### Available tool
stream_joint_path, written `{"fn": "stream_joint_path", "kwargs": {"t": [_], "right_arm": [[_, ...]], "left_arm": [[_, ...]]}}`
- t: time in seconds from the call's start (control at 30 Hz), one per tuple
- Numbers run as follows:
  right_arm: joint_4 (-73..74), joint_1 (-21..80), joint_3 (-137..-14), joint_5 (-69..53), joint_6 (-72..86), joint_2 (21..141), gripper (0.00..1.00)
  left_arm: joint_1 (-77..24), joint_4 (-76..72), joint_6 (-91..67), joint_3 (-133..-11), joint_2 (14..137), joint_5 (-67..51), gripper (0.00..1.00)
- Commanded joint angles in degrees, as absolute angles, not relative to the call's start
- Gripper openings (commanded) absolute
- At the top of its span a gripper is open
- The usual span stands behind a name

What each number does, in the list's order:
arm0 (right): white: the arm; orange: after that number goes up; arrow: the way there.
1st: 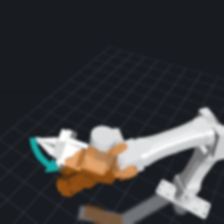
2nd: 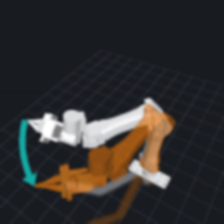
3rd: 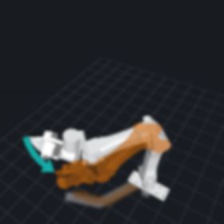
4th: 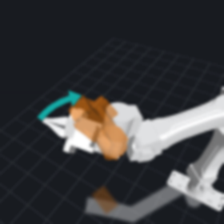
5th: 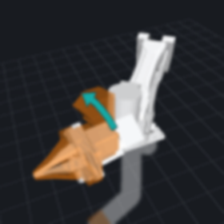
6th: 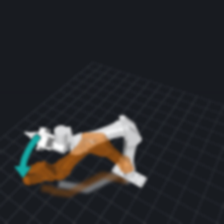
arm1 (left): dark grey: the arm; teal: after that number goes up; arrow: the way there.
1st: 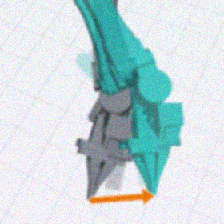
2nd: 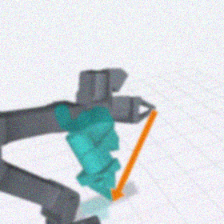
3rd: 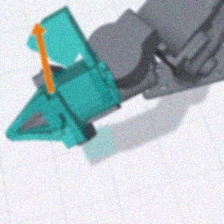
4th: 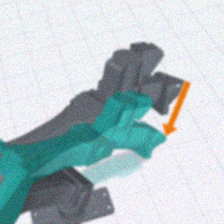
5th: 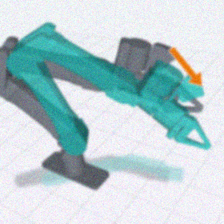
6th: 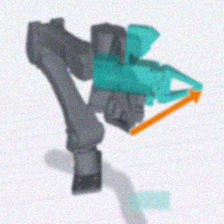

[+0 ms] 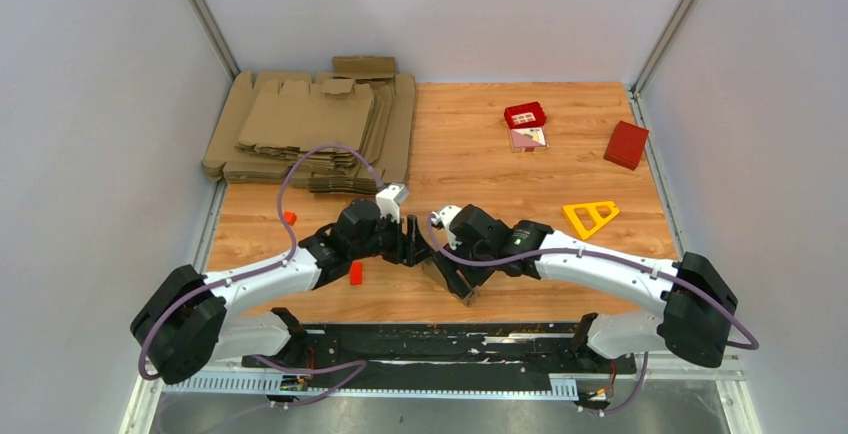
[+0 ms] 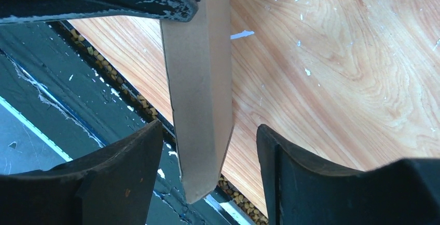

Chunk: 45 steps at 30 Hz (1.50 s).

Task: Fold the paper box

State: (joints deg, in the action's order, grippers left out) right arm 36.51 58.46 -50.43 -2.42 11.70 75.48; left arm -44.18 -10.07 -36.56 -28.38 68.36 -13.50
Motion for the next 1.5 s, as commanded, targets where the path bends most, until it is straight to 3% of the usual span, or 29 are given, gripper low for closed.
{"fn": "stream_joint_path", "kwargs": {"t": [0.0,0.13,0.33,0.63,0.8,0.93,1.33,1.47], "right_arm": [[37.38,58.62,-49.92,-2.17,11.58,72.68,0.68],[37.62,58.61,-49.16,-3.0,12.64,70.49,0.8],[40.56,58.57,-49.16,-2.99,15.27,69.63,1.0],[43.83,58.62,-46.4,-0.5,22.16,67.92,0.99],[44.18,58.6,-44.67,2.83,24.96,66.17,0.96],[44.33,58.24,-44.37,5.53,26.22,64.85,0.92],[41.09,55.66,-43.62,8.3,25.79,63.96,0.88],[40.45,55.59,-44.5,8.3,25.07,64.12,0.87]], "left_arm": [[-43.38,-7.51,-33.57,-31.23,65.2,-15.53,0.74],[-41.47,-8.02,-31.14,-32.48,63.06,-18.87,0.82],[-41.35,-10.96,-29.39,-35.13,66.77,-24.23,0.81],[-41.25,-22.12,-20.64,-35.81,73.89,-32.8,0.81],[-41.24,-25.33,-22.2,-38.98,83.32,-42.76,0.72],[-41.29,-23.1,-22.16,-39.34,85.63,-44.04,0.71],[-41.33,-24.21,-23.01,-34.02,81.76,-46.01,0.72],[-41.44,-20.46,-20.24,-32.73,78.62,-41.78,0.71]]}}
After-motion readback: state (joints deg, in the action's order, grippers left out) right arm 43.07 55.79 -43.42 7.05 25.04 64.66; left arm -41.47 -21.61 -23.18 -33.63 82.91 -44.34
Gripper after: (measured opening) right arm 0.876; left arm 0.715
